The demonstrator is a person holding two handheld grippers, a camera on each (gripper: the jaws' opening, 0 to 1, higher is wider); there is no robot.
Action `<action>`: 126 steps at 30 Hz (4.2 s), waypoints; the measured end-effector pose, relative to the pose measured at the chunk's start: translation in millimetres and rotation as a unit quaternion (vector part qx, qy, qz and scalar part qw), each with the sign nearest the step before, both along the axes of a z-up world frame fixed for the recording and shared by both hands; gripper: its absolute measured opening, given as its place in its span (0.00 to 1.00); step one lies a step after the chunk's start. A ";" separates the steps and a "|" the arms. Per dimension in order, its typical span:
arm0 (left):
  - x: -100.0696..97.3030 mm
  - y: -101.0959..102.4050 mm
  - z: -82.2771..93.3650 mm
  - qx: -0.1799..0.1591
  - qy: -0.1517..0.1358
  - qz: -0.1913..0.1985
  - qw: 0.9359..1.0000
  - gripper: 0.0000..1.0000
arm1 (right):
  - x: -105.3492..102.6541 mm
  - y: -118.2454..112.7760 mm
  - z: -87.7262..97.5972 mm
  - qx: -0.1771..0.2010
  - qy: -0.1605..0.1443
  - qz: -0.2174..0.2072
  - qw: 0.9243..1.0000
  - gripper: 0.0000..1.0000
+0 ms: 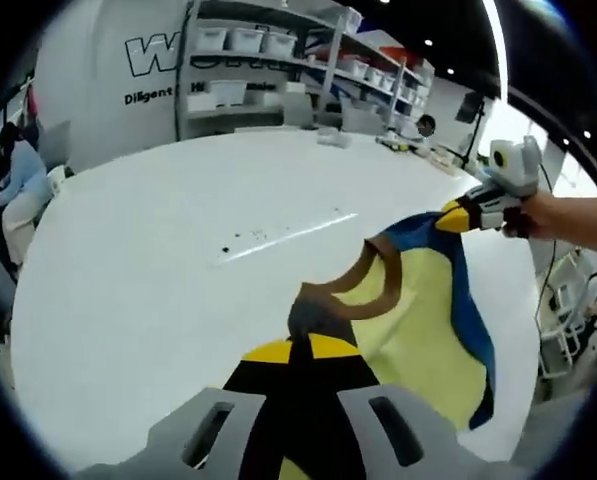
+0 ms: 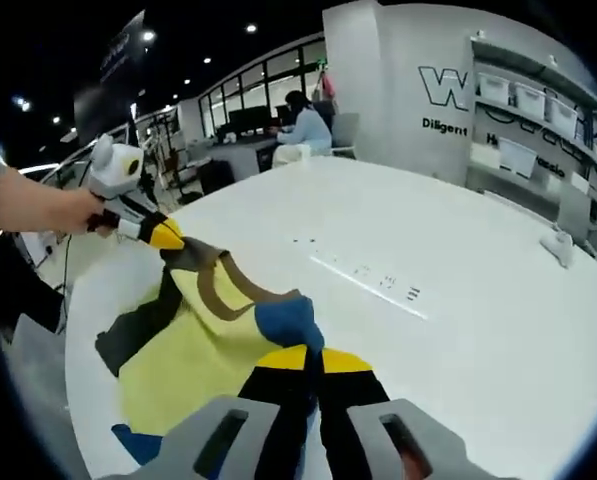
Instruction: Fold the garment on the visible template until the final outline fits inside the template.
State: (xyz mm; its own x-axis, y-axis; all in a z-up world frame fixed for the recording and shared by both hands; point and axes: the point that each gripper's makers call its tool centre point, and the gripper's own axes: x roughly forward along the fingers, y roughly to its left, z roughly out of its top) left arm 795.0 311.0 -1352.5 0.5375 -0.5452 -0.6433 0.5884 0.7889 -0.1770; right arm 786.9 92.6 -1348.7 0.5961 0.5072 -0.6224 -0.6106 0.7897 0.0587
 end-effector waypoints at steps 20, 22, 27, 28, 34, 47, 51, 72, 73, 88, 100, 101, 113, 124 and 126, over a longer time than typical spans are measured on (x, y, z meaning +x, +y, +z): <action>-111.5 35.9 1.2 -0.001 -0.010 -0.007 1.000 0.35 | -100.1 12.9 -5.8 0.025 -0.033 0.021 0.999 0.33; -133.4 41.1 -4.3 -0.003 -0.004 -0.005 1.000 0.40 | -121.8 19.9 -8.8 0.033 -0.029 0.026 0.999 0.34; -174.4 56.0 -30.8 0.003 0.026 0.001 1.000 0.48 | -172.5 37.6 -23.4 0.027 -0.032 0.043 0.998 0.34; -183.5 56.4 -37.4 0.005 0.033 -0.001 0.999 0.49 | -180.3 41.1 -25.9 0.024 -0.033 0.048 0.998 0.34; -217.8 50.4 -65.5 0.019 0.063 -0.005 0.998 0.51 | -219.4 63.2 -45.9 0.005 -0.031 0.061 0.998 0.32; -217.2 49.3 -90.0 0.048 0.073 0.023 0.996 0.21 | -220.5 90.7 -72.5 -0.002 -0.005 -0.011 1.000 0.36; -217.7 53.3 -91.3 0.045 0.074 0.031 0.996 0.10 | -215.9 89.4 -82.3 -0.032 -0.005 -0.023 0.999 0.29; -199.2 98.1 -31.5 -0.012 0.037 0.061 0.997 0.04 | -210.6 14.4 -34.2 -0.034 -0.050 -0.062 0.996 0.00; -196.0 102.6 -28.5 -0.010 0.034 0.062 0.997 0.04 | -207.8 5.2 -29.0 -0.034 -0.056 -0.071 0.995 0.00; -138.3 175.8 -4.2 0.046 -0.001 0.099 0.994 0.04 | -179.5 -135.0 -0.5 -0.071 -0.070 -0.160 0.982 0.00; -114.6 222.8 -15.6 0.096 0.021 0.135 0.986 0.04 | -152.3 -191.4 -4.1 -0.089 -0.050 -0.197 0.975 0.00; -117.3 225.4 -17.5 0.097 0.027 0.141 0.985 0.04 | -152.0 -197.1 -6.8 -0.098 -0.044 -0.199 0.974 0.00; -124.2 250.2 -36.9 0.143 0.063 0.159 0.975 0.04 | -159.5 -230.2 -29.7 -0.123 -0.008 -0.219 0.968 0.00; -116.0 256.0 -30.6 0.153 0.025 0.194 0.969 0.18 | -159.6 -231.8 -24.7 -0.135 -0.036 -0.239 0.961 0.08; -121.4 249.5 -27.9 0.150 0.024 0.188 0.970 0.27 | -158.9 -223.2 -18.7 -0.139 -0.050 -0.234 0.961 0.20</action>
State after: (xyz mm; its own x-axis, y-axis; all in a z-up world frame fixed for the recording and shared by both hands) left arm 673.6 560.4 -1380.4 0.6279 -0.1004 -0.7718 0.2452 0.9667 0.0738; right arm 627.9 -130.6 -1367.4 0.7830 -0.0088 -0.6220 -0.1754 0.9562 -0.2344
